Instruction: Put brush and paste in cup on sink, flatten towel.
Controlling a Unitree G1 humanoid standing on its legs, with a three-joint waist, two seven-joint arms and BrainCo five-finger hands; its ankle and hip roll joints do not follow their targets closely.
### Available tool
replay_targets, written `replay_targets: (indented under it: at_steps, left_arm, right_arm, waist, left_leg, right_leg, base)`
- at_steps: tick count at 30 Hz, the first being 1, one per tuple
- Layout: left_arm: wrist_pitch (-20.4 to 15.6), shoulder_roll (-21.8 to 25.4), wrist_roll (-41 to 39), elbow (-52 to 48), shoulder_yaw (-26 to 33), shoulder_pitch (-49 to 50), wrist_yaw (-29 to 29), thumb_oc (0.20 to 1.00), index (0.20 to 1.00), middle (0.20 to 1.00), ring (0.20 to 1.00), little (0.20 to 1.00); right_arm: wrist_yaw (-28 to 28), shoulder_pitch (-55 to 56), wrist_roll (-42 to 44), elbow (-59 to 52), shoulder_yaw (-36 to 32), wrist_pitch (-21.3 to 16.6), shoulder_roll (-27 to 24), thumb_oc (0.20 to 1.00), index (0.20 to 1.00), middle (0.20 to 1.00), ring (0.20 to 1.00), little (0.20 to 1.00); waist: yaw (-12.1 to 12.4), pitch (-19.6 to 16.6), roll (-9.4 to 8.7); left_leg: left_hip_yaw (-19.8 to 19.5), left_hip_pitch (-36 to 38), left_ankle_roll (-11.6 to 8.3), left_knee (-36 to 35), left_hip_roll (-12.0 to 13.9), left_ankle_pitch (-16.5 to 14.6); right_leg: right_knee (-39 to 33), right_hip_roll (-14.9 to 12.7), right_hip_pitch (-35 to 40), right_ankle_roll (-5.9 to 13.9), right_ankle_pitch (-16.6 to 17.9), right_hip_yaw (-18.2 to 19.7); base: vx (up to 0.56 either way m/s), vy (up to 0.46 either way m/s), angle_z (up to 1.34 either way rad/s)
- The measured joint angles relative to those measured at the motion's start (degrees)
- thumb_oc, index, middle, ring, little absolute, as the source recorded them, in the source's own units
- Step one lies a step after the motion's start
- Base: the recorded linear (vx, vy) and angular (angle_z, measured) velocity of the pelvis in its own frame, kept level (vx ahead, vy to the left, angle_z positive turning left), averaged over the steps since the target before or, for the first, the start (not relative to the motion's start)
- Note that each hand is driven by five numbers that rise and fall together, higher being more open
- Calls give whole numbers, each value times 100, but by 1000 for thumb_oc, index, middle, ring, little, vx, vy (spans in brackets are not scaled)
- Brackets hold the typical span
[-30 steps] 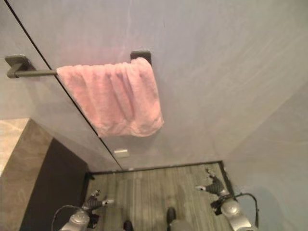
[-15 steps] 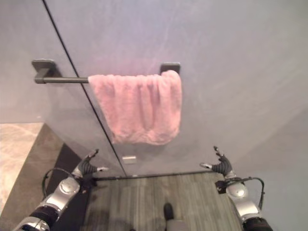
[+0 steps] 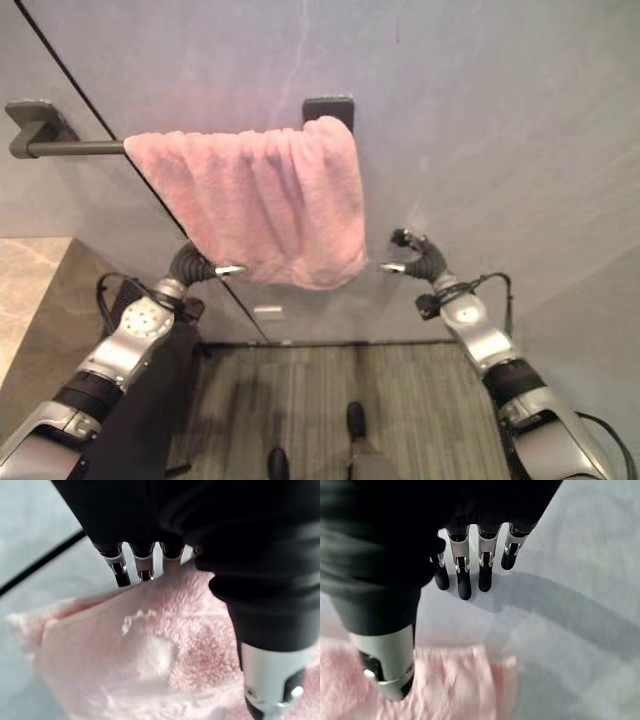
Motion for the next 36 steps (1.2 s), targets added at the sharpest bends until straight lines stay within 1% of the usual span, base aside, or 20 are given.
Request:
replay_targets:
  at_steps: [5, 6, 7, 10, 11, 12, 17, 20, 22, 23, 24, 25, 26, 27, 28, 29, 30, 32, 33, 36]
  left_arm:
    - [19, -505, -16, 217, -47, -113, 8, 1000, 1000, 1000, 1000, 1000]
    - [20, -526, -28, 227, -48, -114, 14, 906, 906, 906, 906, 906]
    - [26, -564, -79, 237, -46, -122, 16, 630, 630, 630, 630, 630]
    - [35, -606, -136, 267, -35, -128, 42, 507, 507, 507, 507, 507]
    - [43, -627, -175, 322, -27, -140, 53, 256, 256, 256, 256, 256]
    - [46, -626, -183, 358, -25, -149, 54, 200, 200, 200, 200, 200]
    - [55, -653, -223, 346, -14, -125, 59, 200, 200, 200, 200, 200]
    - [89, -586, -215, -470, 133, 167, 98, 200, 200, 200, 200, 200]
    - [117, -518, -169, -2131, 729, 982, 110, 200, 200, 200, 200, 200]
    - [-11, -519, -90, -3024, 890, 1344, 193, 200, 200, 200, 200, 200]
    - [-27, -646, 135, -3770, 1173, 1577, 296, 200, 200, 200, 200, 200]
    - [-462, -1070, 712, -4620, 1458, 1957, 656, 200, 200, 200, 200, 200]
    - [-712, -1479, 1120, -4766, 1522, 2081, 1037, 200, 200, 200, 200, 200]
    - [-886, -1612, 1660, -4511, 1465, 2136, 1589, 200, 200, 200, 200, 200]
    - [-880, -1492, 1898, -4087, 1358, 2151, 1941, 200, 200, 200, 200, 200]
    - [-864, -1376, 1918, -3488, 1244, 2167, 2146, 200, 200, 200, 200, 200]
    - [-724, -1308, 1861, -2716, 1038, 2159, 2269, 200, 200, 200, 200, 200]
    - [-472, -1369, 1791, -2249, 913, 2093, 2394, 200, 200, 200, 200, 200]
    - [-439, -1316, 1799, -2362, 915, 2099, 2511, 200, 200, 200, 200, 200]
    - [-474, -1299, 1957, -2705, 916, 2140, 2907, 200, 200, 200, 200, 200]
  right_arm:
    - [129, -595, 92, -20, 919, 185, 648, 1000, 1000, 1000, 1000, 1000]
    - [123, -678, 34, -22, 988, 215, 738, 1000, 1000, 1000, 1000, 1000]
    - [125, -823, -29, -21, 1096, 254, 870, 1000, 1000, 1000, 1000, 1000]
    - [86, -998, -98, 11, 1132, 291, 1144, 1000, 1000, 1000, 1000, 1000]
    - [11, -1077, -194, 101, 1134, 312, 1265, 275, 275, 275, 275, 275]
    - [-13, -1113, -214, 141, 1134, 342, 1307, 200, 200, 200, 200, 200]
    - [-138, -1119, -6, 109, 1077, 411, 1331, 200, 200, 200, 200, 200]
    - [-142, -699, 50, -798, 838, 395, 1133, 200, 200, 200, 200, 200]
    - [-119, 290, 28, -2646, 160, 401, 785, 200, 200, 200, 200, 200]
    - [-124, 659, 61, -3429, -37, 163, 664, 200, 200, 200, 200, 200]
    - [-125, 1114, 121, -4094, -323, 41, 838, 200, 200, 200, 200, 200]
    - [-130, 1562, 97, -4901, -275, -399, 1317, 200, 200, 200, 200, 200]
    - [-146, 1559, 90, -5036, -80, -668, 1846, 200, 200, 200, 200, 200]
    - [-253, 1285, 73, -4781, 277, -933, 2185, 200, 200, 200, 200, 200]
    - [-330, 934, -39, -4270, 577, -1072, 2036, 200, 200, 200, 200, 200]
    - [-393, 716, -198, -3665, 690, -1076, 1784, 200, 200, 200, 200, 200]
    - [-546, 557, -299, -2894, 775, -850, 1610, 200, 200, 200, 200, 200]
    - [-795, 368, -422, -2427, 937, -538, 1543, 200, 200, 200, 200, 200]
    - [-869, 398, -562, -2560, 943, -473, 1545, 200, 200, 200, 200, 200]
    - [-878, 255, -709, -2981, 1178, -527, 1524, 200, 200, 200, 200, 200]
  waist:
    - [23, -2, 2]
    - [27, -2, 1]
    - [40, -3, 1]
    - [62, -8, -7]
    - [63, -14, -17]
    - [65, -20, -27]
    - [173, -85, -128]
    - [190, -95, -147]
    - [199, -91, -171]
    - [182, -93, -179]
    - [190, -104, -212]
    - [187, -123, -242]
    - [218, -152, -222]
    - [237, -251, -182]
    - [248, -342, -185]
    - [362, -444, -180]
    - [540, -460, -175]
    - [610, -456, -195]
    - [599, -410, -275]
    - [667, -387, -244]
  left_leg:
    - [-4, 17, -1, 2, 11, -4]
    - [-10, 18, -1, 2, 12, -4]
    - [-10, 24, -1, 3, 10, -3]
    - [-14, 29, -1, 2, 4, -3]
    - [-11, 31, 0, 3, 2, -3]
    - [-12, 31, 0, 3, 1, -2]
    - [-19, 34, 0, 4, -3, -2]
    - [-69, 52, 1, 3, -6, -2]
    - [-102, 106, 10, 0, -17, -43]
    - [-99, 215, 25, 0, -11, -66]
    - [-67, 236, 23, -2, -32, -92]
    - [31, 287, 51, -26, -6, -123]
    - [40, 359, 68, -28, -27, -148]
    - [25, 372, 71, -26, -38, -190]
    - [15, 365, 62, -24, -44, -187]
    - [10, 311, 43, -25, -21, -170]
    - [-13, 243, 52, -27, 6, -109]
    - [-64, 211, 73, -26, 10, -90]
    - [-151, 178, 52, -14, -46, -56]
    - [-140, 216, 22, 0, -36, -17]
  right_leg:
    - [1, 11, 19, -72, 55, -38]
    - [1, 11, 20, -89, 66, -49]
    - [2, 13, 27, -120, 91, -51]
    - [2, 6, 38, -123, 94, -54]
    - [2, 3, 39, -125, 97, -52]
    - [2, 2, 39, -125, 98, -53]
    - [3, -1, 45, -124, 99, -57]
    - [4, -4, 85, -124, 103, -73]
    - [4, -3, 152, -91, 76, -75]
    - [4, 15, 242, -87, 73, -58]
    - [5, 7, 290, -74, 64, -38]
    - [4, 5, 303, -48, 44, 6]
    - [2, -15, 365, 15, -39, 48]
    - [-23, -30, 380, 86, -91, 42]
    - [-51, -53, 381, 179, -162, 19]
    - [-51, -70, 349, 345, -286, -38]
    - [-48, -104, 348, 450, -351, -122]
    - [1, -115, 318, 388, -286, -131]
    - [-15, -135, 316, 212, -154, -127]
    - [0, -101, 339, 50, -49, -112]
  base:
    - [66, -9, 1]
    - [65, 17, 2]
    - [49, 25, 2]
    - [27, 22, 1]
    - [0, 0, 0]
    - [0, 0, 0]
    - [20, 31, 1]
    - [38, 46, 8]
    - [41, 48, 2]
    - [61, 56, -8]
    - [47, 47, -20]
    - [65, 43, -25]
    - [19, 23, -19]
    - [0, 0, 0]
    - [-5, -3, 18]
    - [-32, 2, 29]
    - [-32, 3, 28]
    - [-18, 23, 28]
    - [-7, 21, 35]
    - [-37, -6, 6]
